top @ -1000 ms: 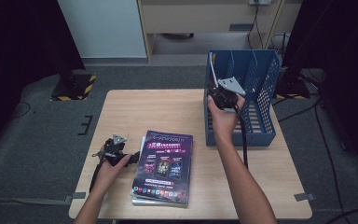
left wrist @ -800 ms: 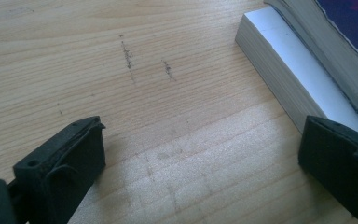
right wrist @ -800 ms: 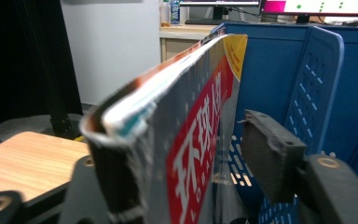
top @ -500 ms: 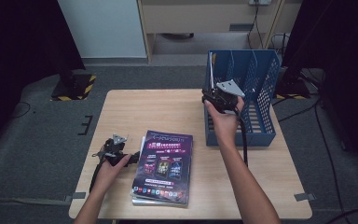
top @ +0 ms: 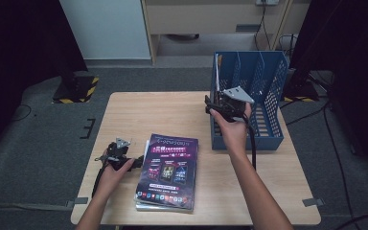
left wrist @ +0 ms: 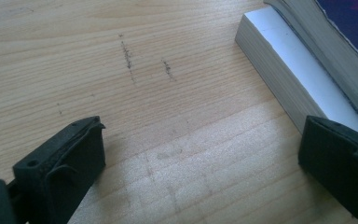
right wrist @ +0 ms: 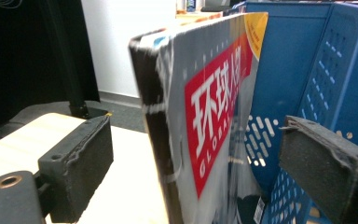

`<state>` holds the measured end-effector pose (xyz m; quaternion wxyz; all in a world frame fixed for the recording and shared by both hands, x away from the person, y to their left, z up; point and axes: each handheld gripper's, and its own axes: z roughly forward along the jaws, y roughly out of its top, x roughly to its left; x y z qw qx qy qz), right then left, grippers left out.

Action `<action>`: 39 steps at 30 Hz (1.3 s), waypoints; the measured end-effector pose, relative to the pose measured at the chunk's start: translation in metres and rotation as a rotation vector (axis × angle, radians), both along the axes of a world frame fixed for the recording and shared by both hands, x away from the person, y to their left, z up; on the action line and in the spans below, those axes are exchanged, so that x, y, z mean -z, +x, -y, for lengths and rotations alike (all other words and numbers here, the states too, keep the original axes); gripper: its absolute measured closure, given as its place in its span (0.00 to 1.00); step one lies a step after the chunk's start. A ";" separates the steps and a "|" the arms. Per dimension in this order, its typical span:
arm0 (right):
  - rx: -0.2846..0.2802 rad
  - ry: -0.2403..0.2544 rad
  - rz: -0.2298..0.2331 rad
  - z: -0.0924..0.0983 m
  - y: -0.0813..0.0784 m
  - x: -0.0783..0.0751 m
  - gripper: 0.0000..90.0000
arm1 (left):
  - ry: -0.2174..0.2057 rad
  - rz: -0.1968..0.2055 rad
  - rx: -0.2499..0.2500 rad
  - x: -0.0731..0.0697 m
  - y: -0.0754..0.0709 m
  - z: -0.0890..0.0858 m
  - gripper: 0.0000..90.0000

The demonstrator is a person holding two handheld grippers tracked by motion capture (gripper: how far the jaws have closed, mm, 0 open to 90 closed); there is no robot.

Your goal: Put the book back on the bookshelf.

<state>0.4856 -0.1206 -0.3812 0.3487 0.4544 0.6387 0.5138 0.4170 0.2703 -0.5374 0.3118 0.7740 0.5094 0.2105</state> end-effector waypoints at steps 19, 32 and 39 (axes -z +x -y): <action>-0.097 0.061 -0.032 0.019 -0.030 0.010 0.06 | -0.002 -0.001 0.001 0.000 0.000 0.000 0.00; -0.155 0.076 -0.041 0.026 -0.053 0.030 0.09 | -0.012 -0.004 0.006 0.000 0.001 -0.001 0.00; -0.172 0.059 -0.066 0.025 -0.063 0.051 0.13 | -0.008 -0.001 0.016 0.000 0.001 -0.002 0.00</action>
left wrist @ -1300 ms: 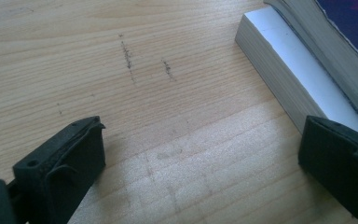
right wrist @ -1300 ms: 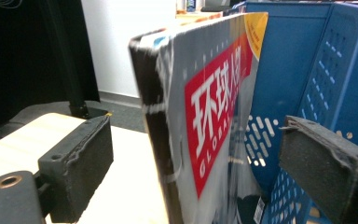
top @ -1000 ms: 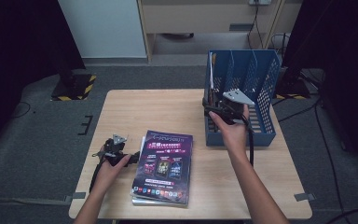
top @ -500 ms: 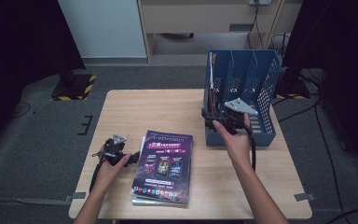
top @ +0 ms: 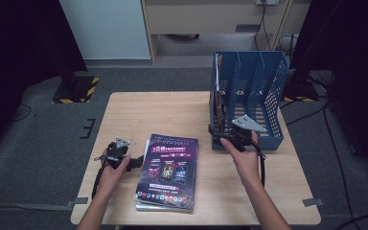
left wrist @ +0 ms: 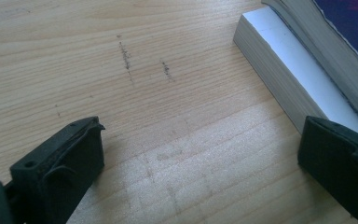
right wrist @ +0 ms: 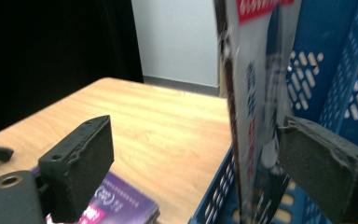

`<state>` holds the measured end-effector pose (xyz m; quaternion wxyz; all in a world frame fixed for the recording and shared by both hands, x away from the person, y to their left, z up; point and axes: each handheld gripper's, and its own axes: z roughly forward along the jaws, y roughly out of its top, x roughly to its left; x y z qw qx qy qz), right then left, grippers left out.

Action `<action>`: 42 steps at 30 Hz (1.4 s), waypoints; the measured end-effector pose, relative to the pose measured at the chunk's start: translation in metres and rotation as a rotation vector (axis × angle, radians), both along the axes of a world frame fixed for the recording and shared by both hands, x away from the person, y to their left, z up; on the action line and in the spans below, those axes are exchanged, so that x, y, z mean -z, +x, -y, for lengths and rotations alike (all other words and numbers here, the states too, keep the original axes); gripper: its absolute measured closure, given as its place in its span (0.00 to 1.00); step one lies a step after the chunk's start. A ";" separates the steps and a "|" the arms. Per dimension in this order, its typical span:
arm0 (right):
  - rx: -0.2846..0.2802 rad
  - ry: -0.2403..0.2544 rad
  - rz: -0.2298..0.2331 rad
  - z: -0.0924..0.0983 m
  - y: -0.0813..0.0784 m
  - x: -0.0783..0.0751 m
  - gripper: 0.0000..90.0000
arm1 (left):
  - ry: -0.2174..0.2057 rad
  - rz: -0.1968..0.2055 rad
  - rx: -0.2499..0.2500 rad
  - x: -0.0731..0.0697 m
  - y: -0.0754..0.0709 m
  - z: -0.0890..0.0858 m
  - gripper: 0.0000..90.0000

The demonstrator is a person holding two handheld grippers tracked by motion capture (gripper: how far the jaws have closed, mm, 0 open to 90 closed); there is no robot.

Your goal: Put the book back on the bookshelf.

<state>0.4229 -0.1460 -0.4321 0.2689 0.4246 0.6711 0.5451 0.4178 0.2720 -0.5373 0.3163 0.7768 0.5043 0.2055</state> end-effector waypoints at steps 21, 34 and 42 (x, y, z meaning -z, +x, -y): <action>-0.168 -0.083 -0.120 -0.030 -0.024 0.039 0.22 | -0.148 0.132 0.127 -0.033 -0.018 0.013 0.14; -0.228 -0.133 -0.168 -0.036 -0.025 0.047 0.26 | -0.107 0.103 0.205 -0.031 -0.020 0.039 0.48; -0.255 -0.161 -0.200 -0.041 -0.024 0.053 0.26 | -0.209 0.051 0.194 -0.025 -0.016 0.033 0.59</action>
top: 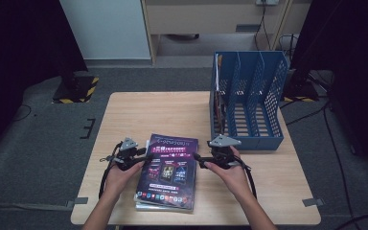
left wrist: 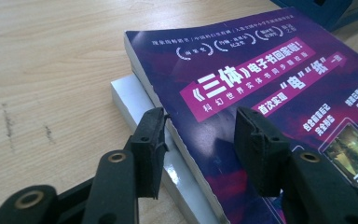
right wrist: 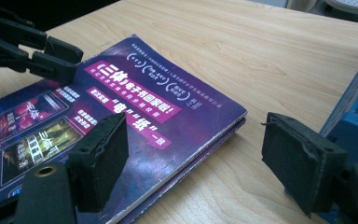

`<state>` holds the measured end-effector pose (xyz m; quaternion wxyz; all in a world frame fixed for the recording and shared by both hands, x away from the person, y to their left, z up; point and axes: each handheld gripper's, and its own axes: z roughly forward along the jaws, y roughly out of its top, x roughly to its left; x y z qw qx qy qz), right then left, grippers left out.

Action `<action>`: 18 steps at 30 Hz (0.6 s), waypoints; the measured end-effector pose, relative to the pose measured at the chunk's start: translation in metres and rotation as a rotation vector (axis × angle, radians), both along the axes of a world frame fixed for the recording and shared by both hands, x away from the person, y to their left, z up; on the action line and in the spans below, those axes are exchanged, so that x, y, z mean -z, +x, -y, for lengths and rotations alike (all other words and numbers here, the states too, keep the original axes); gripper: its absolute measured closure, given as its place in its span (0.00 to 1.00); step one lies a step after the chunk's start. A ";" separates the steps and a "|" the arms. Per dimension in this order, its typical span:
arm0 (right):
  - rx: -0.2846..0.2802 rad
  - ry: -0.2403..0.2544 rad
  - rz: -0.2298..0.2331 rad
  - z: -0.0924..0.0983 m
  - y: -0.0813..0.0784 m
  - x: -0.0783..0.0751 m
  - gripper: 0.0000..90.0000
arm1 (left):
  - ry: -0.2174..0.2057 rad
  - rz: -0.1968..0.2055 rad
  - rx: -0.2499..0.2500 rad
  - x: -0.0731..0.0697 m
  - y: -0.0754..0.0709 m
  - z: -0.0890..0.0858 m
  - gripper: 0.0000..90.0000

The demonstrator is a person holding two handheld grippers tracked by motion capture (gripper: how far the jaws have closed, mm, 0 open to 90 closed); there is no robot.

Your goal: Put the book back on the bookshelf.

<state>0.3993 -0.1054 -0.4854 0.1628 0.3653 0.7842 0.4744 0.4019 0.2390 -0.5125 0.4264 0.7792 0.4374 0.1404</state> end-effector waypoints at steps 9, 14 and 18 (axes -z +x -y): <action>-0.029 -0.028 -0.028 -0.006 0.001 0.006 0.25 | -0.022 -0.002 0.033 0.002 0.001 -0.002 0.61; -0.046 -0.036 -0.050 -0.006 0.001 0.009 0.23 | -0.001 0.013 0.044 0.002 0.000 -0.001 0.59; -0.055 -0.011 -0.094 -0.004 0.003 0.014 0.22 | 0.002 0.018 0.051 0.002 0.000 0.000 0.58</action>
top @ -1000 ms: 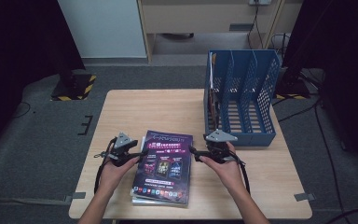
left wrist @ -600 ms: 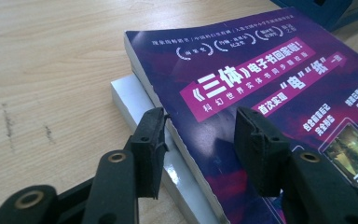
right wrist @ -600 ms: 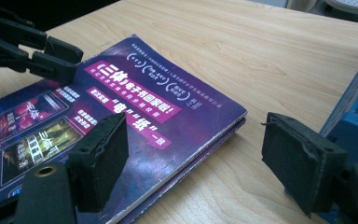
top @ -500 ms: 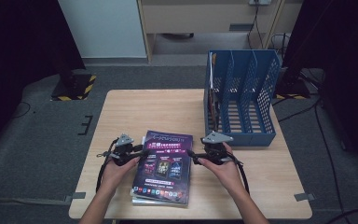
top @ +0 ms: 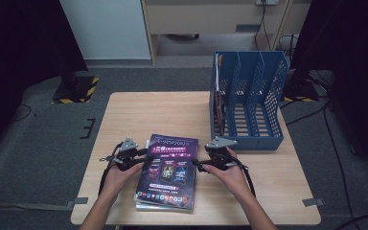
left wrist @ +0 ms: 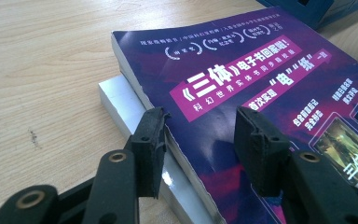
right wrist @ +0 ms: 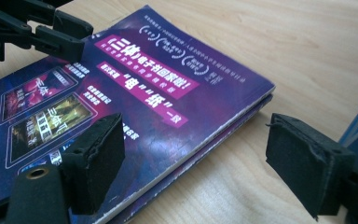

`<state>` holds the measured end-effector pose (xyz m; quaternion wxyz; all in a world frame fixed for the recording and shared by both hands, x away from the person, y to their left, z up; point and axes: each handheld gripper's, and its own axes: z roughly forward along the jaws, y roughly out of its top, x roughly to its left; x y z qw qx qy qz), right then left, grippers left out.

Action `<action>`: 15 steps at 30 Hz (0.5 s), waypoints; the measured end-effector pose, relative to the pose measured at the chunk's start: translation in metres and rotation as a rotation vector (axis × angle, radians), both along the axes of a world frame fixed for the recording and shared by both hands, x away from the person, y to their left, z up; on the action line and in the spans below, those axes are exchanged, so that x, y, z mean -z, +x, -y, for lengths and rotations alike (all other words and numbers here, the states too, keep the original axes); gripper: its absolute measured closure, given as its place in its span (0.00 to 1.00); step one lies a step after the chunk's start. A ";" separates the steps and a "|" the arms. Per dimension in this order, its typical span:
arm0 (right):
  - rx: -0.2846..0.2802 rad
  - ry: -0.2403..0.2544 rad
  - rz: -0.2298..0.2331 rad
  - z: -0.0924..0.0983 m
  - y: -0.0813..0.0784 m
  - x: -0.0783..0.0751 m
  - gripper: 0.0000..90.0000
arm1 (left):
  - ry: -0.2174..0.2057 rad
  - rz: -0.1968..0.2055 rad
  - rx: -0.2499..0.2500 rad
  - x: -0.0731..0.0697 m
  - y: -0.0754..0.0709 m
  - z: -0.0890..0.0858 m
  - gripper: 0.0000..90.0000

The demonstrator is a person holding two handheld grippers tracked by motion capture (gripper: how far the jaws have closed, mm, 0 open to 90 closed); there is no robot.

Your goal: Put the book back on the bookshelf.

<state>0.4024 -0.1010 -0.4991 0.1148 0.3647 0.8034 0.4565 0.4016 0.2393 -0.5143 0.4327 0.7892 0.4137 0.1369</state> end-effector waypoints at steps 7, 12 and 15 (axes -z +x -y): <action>-0.018 0.006 -0.048 0.001 0.003 0.007 0.18 | 0.024 0.023 0.027 0.000 0.002 0.014 0.56; -0.029 0.007 -0.090 0.001 0.004 0.013 0.16 | 0.034 0.038 0.033 0.000 0.001 0.014 0.56; -0.041 0.010 -0.116 0.000 0.005 0.017 0.16 | 0.027 0.037 0.036 0.001 0.000 0.016 0.56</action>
